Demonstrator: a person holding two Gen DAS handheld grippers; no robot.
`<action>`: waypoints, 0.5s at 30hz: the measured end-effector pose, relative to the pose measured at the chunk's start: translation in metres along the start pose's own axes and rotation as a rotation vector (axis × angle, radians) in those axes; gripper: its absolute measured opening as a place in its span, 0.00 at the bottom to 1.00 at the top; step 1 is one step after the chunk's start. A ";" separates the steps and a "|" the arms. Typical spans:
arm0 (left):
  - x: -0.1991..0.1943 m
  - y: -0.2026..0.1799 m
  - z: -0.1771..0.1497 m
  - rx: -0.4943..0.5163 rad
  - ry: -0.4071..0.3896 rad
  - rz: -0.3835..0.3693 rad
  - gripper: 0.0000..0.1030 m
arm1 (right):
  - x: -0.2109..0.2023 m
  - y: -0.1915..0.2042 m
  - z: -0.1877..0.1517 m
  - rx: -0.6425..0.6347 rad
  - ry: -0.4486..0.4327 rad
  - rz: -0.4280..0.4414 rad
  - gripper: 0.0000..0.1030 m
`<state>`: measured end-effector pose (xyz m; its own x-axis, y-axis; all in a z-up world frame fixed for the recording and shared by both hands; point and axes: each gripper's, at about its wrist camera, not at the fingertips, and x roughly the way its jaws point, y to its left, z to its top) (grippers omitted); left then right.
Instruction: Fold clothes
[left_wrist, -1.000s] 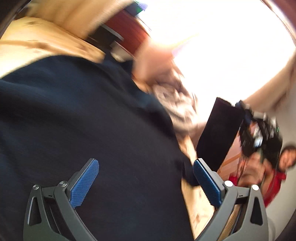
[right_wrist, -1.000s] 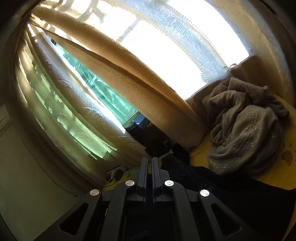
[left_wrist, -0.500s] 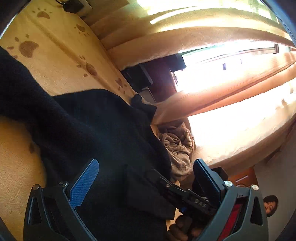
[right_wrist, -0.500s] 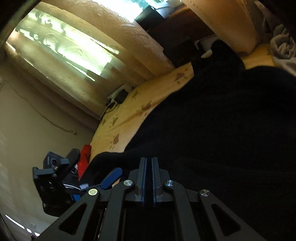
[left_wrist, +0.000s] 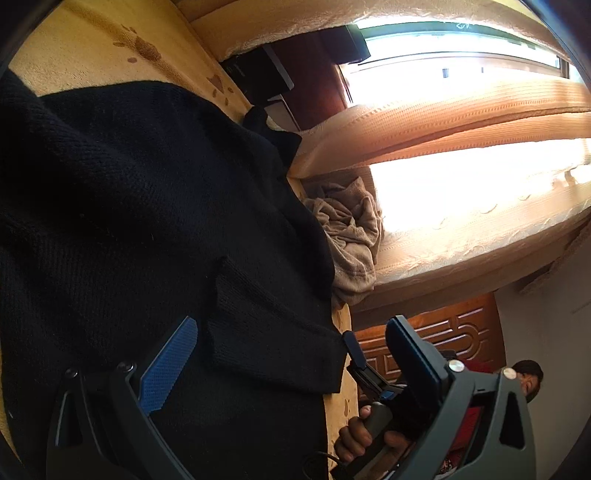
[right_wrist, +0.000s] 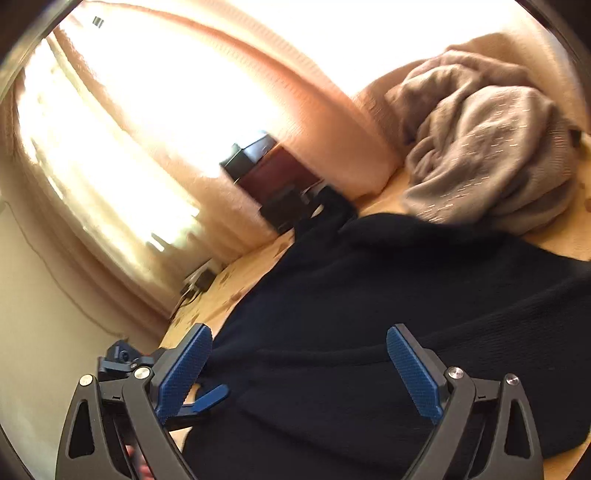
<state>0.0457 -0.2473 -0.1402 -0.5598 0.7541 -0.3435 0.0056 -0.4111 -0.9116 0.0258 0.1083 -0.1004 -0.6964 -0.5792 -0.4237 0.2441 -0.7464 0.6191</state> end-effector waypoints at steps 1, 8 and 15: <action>0.002 0.000 -0.001 -0.014 0.021 -0.007 0.99 | 0.000 -0.006 -0.002 0.014 -0.002 -0.009 0.95; 0.013 -0.002 -0.013 -0.101 0.129 0.036 0.99 | 0.005 -0.016 -0.001 0.037 0.036 -0.001 0.95; 0.040 -0.006 -0.006 -0.200 0.178 0.145 1.00 | 0.007 -0.003 -0.008 -0.003 0.055 -0.012 0.95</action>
<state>0.0281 -0.2118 -0.1498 -0.3876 0.7800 -0.4913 0.2478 -0.4251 -0.8705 0.0258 0.1039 -0.1110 -0.6610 -0.5872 -0.4672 0.2379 -0.7544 0.6117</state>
